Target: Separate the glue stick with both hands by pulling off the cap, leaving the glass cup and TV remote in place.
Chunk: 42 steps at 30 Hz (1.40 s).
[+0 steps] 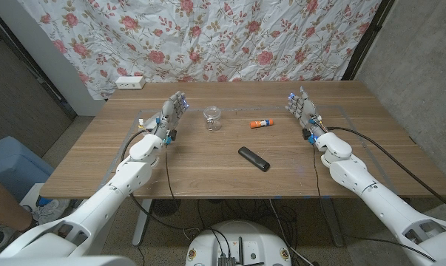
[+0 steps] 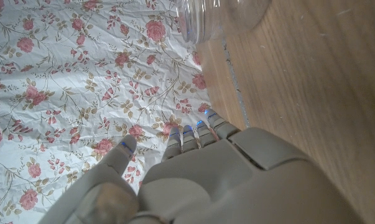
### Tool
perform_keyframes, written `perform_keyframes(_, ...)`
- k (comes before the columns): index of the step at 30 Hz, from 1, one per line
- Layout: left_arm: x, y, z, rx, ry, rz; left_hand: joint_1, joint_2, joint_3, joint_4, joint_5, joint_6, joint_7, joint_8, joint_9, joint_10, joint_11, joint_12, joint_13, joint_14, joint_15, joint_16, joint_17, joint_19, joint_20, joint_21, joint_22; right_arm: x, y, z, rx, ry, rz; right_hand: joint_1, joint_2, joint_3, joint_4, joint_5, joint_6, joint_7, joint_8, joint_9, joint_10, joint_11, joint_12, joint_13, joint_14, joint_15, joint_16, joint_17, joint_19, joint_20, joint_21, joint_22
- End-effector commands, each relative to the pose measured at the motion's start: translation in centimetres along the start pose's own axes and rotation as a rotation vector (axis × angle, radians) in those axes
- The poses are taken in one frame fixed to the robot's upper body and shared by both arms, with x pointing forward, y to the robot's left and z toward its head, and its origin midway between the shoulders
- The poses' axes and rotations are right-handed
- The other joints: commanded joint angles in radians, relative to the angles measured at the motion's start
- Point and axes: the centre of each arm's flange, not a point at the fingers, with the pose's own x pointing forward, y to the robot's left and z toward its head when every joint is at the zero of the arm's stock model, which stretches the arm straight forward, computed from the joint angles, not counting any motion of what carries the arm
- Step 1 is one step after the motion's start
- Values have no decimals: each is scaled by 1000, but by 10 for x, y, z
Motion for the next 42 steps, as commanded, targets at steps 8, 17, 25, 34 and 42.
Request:
perform_keyframes(8,-4,-5,1,23,11,-5,9,90,13,-6,6,3,8,6,4,-4,-4,8,3,6,11,3,3,9,2,4,3,4,18,22,-245,10,39,16,2,14,-13,12,-8,-10,8,2,-13,-8,0,-9,-8,-23,1,-14,-18,-25,5,2)
perform_keyframes(17,-3,-1,2,30,7,-6,19,102,24,-16,7,6,9,7,4,5,-8,9,2,11,14,1,2,8,5,3,3,9,30,41,-392,-11,69,30,6,23,-27,13,-3,-17,11,1,-11,-12,3,-16,-10,-28,1,-26,-32,-33,4,2)
perform_keyframes(25,-4,2,2,31,3,3,29,111,36,-27,6,12,14,7,4,12,-5,9,2,19,14,1,1,8,7,3,3,14,39,58,-511,-40,90,43,4,29,-41,12,2,-25,13,1,-7,-14,5,-20,-14,-34,1,-35,-39,-36,6,2)
perform_keyframes(34,-7,4,2,27,-4,27,39,113,47,-39,5,18,12,8,4,21,-7,10,2,29,12,2,0,9,5,3,3,19,48,68,-660,-39,126,56,1,34,-56,10,4,-37,13,1,-6,-18,6,-25,-14,-39,2,-46,-44,-38,8,1)
perform_keyframes(42,1,4,2,42,-14,16,43,110,52,-47,4,21,10,8,4,24,-12,9,2,32,11,1,-1,10,5,4,3,25,49,72,-766,-34,168,70,-2,41,-74,7,-1,-52,10,1,-23,-33,1,-30,-26,-36,0,-60,-63,-38,6,1)
